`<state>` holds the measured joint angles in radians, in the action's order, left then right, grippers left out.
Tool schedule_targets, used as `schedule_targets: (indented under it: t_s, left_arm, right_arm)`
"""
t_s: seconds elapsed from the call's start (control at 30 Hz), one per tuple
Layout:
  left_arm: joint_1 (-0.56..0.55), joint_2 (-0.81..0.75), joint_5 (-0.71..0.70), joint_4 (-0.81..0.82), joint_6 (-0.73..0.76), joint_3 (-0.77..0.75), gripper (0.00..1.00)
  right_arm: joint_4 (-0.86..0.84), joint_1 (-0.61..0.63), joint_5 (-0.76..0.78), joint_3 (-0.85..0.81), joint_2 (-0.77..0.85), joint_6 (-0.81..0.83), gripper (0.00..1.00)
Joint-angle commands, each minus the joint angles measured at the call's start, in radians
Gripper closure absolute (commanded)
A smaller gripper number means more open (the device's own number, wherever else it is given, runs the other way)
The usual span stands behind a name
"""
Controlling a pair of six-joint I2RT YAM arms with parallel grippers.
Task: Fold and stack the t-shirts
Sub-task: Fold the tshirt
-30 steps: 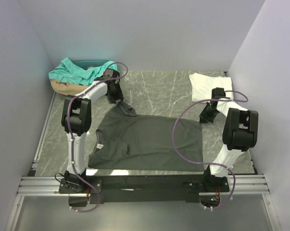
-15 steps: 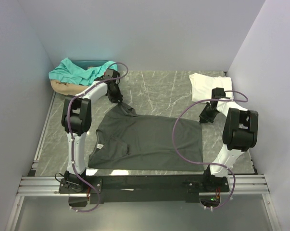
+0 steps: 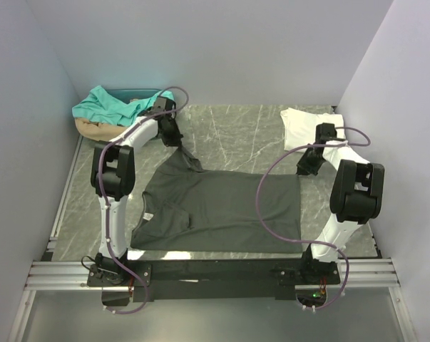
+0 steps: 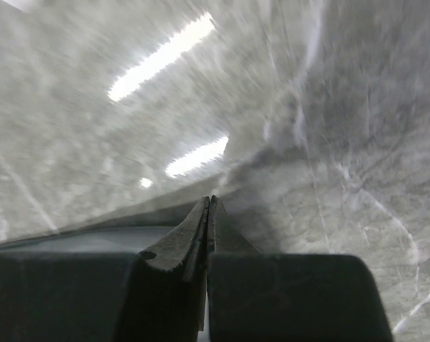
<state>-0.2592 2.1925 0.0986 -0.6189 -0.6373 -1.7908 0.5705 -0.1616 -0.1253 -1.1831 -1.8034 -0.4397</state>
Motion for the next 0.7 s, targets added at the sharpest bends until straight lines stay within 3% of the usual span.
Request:
schedule_targets:
  t_s: [0.0,0.4,0.5,0.67]
  left_arm:
    - [0.029,0.013,0.047,0.016,-0.027,-0.088,1.0]
    - [0.103,0.059,0.165,0.005,-0.032,-0.295,1.0]
    - [0.107,-0.005,0.164,0.013,-0.033,-0.227,1.0]
    - [0.11,-0.207,0.141,0.048,-0.055,0.054,1.0]
  right_arm:
    - [0.015,0.004,-0.007,-0.082,-0.013,0.01,1.0]
    - [0.052,0.008,-0.017,-0.295,-0.109,0.016,1.0]
    - [0.048,0.016,-0.02,-0.297,-0.094,0.019,1.0]
    - [0.019,0.025,-0.019,-0.228,-0.025,0.025,1.0]
